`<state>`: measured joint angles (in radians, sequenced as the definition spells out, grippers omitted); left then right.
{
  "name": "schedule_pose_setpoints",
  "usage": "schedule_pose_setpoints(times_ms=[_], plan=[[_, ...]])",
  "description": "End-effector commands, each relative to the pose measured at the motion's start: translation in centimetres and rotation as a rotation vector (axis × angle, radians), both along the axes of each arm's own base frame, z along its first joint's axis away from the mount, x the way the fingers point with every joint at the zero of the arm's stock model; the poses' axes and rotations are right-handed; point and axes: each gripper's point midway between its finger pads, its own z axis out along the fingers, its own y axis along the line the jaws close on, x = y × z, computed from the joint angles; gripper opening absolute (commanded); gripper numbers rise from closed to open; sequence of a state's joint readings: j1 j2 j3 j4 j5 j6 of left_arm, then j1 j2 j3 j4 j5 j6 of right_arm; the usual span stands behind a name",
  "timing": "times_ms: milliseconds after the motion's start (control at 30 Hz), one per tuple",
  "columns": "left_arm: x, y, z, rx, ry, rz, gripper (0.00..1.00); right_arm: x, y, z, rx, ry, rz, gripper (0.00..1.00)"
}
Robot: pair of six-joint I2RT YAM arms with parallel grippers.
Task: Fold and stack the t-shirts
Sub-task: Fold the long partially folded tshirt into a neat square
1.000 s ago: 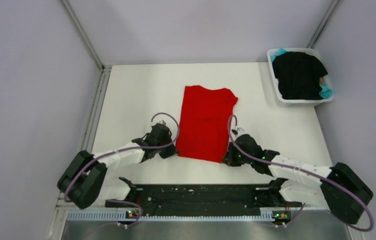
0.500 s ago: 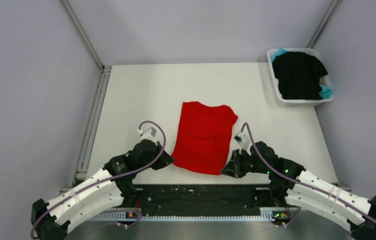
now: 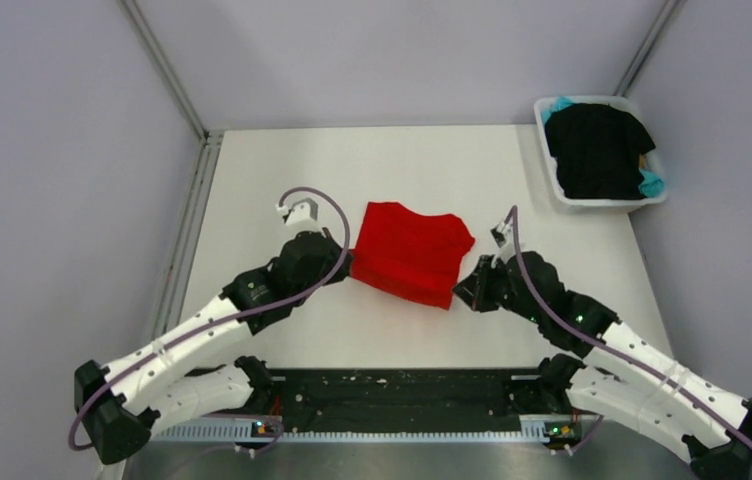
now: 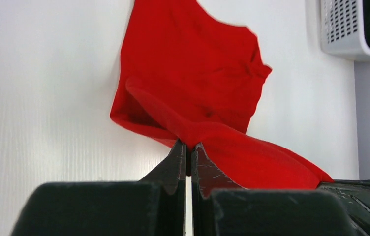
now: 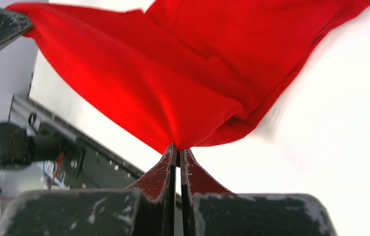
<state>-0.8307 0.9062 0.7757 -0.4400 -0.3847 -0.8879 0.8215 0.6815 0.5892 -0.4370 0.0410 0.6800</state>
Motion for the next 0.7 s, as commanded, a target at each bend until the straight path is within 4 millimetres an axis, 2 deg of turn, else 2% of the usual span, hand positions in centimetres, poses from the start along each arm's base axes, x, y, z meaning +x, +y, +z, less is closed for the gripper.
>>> schedule_pose_setpoints(times_ms=[0, 133, 267, 533, 667], plan=[[4.6, -0.1, 4.8, 0.011, -0.135, 0.078, 0.00, 3.9, -2.1, 4.5, 0.007, -0.154, -0.140, 0.00], [7.5, -0.7, 4.8, 0.018, -0.099, 0.061, 0.00, 5.3, -2.9, 5.5, -0.010, -0.180, -0.179, 0.00], [10.2, -0.7, 4.5, -0.007, -0.077, 0.054, 0.00, 7.1, -3.6, 5.3, -0.041, -0.171, -0.199, 0.00], [15.5, -0.3, 4.4, 0.058, -0.085, 0.108, 0.00, 12.4, -4.7, 4.9, -0.012, -0.144, -0.239, 0.00], [17.9, -0.7, 2.1, 0.099, -0.016, 0.099, 0.00, 14.6, -5.7, 3.6, -0.038, -0.107, -0.266, 0.00]])
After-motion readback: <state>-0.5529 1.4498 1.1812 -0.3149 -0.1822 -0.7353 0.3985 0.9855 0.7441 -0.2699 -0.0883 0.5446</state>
